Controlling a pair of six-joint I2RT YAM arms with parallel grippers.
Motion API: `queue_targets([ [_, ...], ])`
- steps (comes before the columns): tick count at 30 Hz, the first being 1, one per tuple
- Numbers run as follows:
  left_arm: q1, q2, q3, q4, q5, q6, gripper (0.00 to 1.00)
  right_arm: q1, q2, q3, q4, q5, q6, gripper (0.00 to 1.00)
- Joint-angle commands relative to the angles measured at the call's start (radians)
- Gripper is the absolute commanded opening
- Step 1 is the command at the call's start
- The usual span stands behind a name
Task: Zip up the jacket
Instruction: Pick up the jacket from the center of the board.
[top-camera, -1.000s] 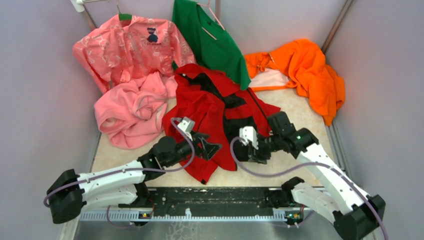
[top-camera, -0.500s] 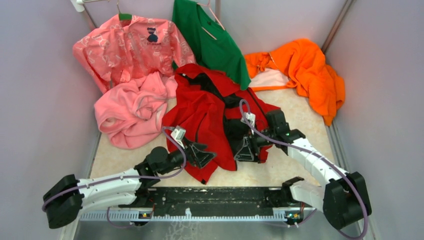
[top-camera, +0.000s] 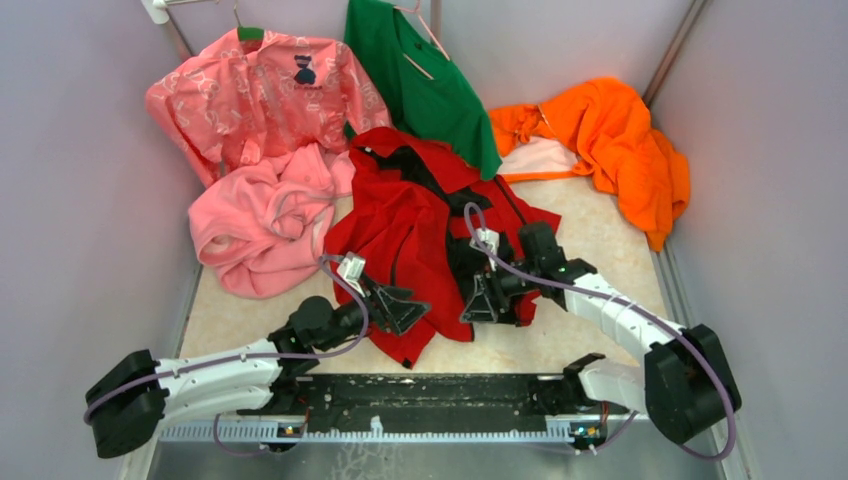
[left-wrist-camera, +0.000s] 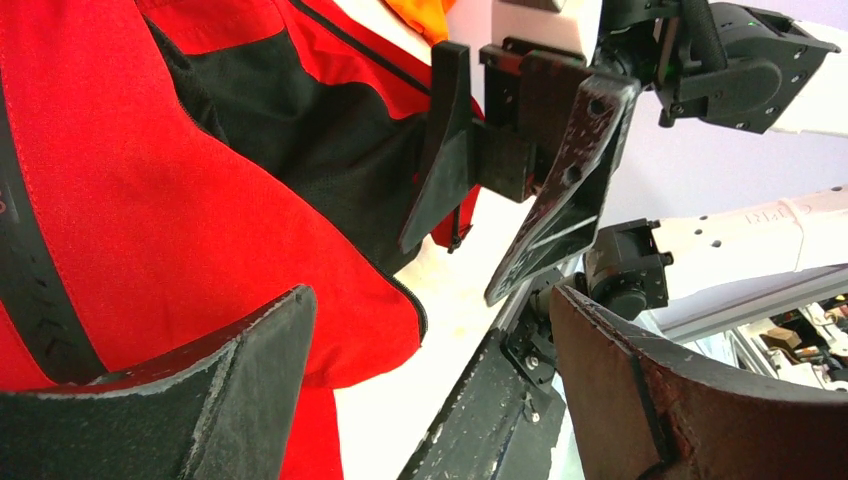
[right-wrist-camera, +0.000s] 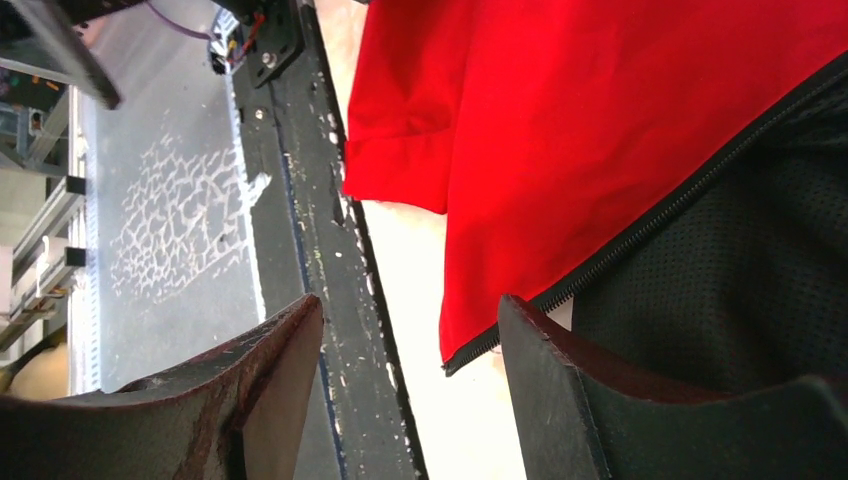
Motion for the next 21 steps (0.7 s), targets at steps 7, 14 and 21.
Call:
queue_targets([
  [7, 0.002, -0.006, -0.017, 0.038, -0.022, -0.038, 0.91, 0.038, 0.043, -0.013, 0.082, 0.178, 0.067, 0.66],
  [14, 0.002, 0.005, -0.013, 0.044, -0.028, -0.024, 0.91, 0.061, 0.091, -0.021, 0.104, 0.175, 0.137, 0.66],
  [21, 0.003, 0.0, -0.015, 0.036, -0.031, -0.02, 0.91, 0.094, 0.125, -0.033, 0.119, 0.179, 0.152, 0.66],
])
